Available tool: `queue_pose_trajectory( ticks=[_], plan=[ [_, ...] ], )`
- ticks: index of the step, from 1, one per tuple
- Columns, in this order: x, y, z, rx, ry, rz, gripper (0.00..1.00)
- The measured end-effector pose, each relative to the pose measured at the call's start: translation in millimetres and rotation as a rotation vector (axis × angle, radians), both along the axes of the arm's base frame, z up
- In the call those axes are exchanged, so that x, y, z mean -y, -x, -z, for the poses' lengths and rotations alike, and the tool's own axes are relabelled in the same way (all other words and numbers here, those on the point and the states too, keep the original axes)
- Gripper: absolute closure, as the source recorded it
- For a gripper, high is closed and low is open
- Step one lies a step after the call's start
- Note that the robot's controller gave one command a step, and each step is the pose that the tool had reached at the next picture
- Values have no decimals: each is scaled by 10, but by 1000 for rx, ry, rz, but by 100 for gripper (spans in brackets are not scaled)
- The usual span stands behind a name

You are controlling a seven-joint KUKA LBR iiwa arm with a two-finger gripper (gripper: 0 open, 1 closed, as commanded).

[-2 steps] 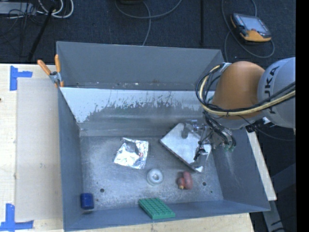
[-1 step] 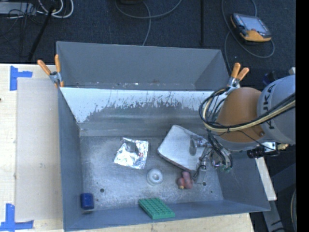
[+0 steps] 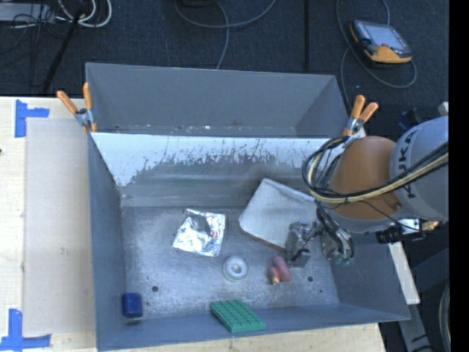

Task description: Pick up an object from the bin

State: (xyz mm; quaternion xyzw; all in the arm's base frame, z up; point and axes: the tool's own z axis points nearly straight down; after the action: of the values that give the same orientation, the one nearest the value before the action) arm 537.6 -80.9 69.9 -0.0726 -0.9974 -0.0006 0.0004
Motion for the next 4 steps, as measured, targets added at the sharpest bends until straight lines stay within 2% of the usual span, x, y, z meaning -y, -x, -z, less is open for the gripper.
queue_pose_trajectory(
  ticks=[1,2,3,4],
  plan=[
    [2,4,4,-1,0,0,0],
    [-460,471,-28,-3,-1,-141,0],
    [-445,462,-30,-1,1,-139,100],
    [-871,-18,-2,5,0,-140,100]
  ],
)
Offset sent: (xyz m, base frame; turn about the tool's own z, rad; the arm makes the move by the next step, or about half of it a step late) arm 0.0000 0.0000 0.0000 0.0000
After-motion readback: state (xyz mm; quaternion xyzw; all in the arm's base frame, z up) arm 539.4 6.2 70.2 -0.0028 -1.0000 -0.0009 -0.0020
